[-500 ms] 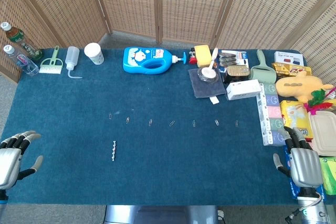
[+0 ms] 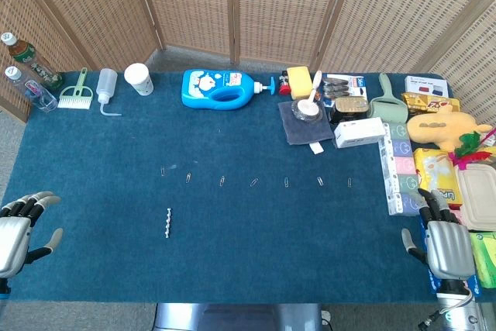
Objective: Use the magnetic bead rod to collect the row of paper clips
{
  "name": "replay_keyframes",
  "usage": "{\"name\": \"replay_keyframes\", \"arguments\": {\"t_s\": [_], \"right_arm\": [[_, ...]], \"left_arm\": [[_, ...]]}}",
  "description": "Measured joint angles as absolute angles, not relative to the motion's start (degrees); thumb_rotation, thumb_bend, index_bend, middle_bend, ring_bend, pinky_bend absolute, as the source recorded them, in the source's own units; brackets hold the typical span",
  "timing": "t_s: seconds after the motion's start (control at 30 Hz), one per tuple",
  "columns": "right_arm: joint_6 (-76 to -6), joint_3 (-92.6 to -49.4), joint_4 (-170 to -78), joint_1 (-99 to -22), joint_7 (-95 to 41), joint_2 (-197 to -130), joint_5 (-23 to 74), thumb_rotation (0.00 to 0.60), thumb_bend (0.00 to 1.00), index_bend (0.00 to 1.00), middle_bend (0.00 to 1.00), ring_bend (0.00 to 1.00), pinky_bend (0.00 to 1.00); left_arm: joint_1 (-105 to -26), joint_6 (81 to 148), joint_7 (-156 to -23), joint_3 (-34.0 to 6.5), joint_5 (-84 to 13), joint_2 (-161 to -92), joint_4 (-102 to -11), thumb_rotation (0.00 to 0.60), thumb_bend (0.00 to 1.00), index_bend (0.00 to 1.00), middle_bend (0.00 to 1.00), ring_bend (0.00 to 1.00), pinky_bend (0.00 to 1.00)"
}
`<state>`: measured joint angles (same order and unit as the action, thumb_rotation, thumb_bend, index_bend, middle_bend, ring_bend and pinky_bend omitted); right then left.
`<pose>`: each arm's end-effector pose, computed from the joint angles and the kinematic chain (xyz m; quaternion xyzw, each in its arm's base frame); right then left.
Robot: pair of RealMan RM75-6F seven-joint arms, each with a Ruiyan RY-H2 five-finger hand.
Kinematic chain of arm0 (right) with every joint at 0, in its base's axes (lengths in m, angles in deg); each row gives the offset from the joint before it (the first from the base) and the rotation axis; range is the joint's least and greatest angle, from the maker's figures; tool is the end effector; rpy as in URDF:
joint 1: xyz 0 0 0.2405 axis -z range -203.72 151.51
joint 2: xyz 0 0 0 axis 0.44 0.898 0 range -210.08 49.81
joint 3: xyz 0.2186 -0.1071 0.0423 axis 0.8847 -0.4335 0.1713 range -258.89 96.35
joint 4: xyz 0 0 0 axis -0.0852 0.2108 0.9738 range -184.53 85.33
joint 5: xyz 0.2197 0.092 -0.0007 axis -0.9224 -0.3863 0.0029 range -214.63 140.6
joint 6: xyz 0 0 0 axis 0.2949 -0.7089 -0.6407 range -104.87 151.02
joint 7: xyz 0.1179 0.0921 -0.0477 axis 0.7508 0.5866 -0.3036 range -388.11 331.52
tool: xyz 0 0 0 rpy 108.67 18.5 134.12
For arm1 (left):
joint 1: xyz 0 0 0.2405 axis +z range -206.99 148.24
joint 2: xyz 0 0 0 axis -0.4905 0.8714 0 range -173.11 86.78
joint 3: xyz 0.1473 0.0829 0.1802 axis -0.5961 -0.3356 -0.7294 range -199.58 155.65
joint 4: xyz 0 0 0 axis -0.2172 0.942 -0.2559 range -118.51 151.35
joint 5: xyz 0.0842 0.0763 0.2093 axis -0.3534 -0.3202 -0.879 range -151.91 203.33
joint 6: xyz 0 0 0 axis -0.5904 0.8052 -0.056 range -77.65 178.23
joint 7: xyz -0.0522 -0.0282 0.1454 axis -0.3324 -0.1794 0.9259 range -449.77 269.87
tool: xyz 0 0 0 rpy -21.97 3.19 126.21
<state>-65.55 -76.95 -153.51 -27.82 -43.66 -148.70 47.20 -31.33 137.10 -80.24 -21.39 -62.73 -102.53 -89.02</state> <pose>-0.2674 -0.1818 0.1046 0.5614 -0.3940 0.3904 0.6142 -0.2751 0.1686 0.1306 -0.6069 -0.3881 -0.3726 0.5850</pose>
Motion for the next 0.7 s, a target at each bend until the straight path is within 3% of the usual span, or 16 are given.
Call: {"name": "replay_keyframes", "arguments": {"t_s": [0.37,0.47,0.53,0.7], "right_arm": [[-68.0,-77.5,-154.3,-26.1,-43.8,-148.2,47.9,0.6,0.39,0.18,0.18,0.09,0.35],[-68.7,-77.8,-154.4,-25.5,-43.6,-148.0,48.0,0.6,0.39,0.18,0.18,0.09,0.35],[-69.2,-77.9,-154.6,-25.1,-43.6,-147.8,48.2,0.6,0.39,0.18,0.18,0.09,0.35],[-69.8,-77.8,-154.9,-24.6,-43.7,-147.3,48.3,0.6,0.39,0.18,0.18,0.09,0.35]], "left_arm": [[-34.4,133.1,-81.0,-21.8,-65.8,-101.6,-85.9,0.541,0.31,0.2,0.27,0.23,0.26],[-36.7,130.6,-80.6,-21.8,-67.7,-101.3,-85.0,0.554,0.3,0.19,0.26,0.26,0.38],[-38.4,128.9,-80.0,-21.7,-68.9,-101.3,-84.4,0.581,0.26,0.2,0.28,0.31,0.51],[-41.9,126.4,-76.6,-21.0,-72.1,-102.5,-83.0,0.6,0.16,0.27,0.41,0.46,0.71]]}}
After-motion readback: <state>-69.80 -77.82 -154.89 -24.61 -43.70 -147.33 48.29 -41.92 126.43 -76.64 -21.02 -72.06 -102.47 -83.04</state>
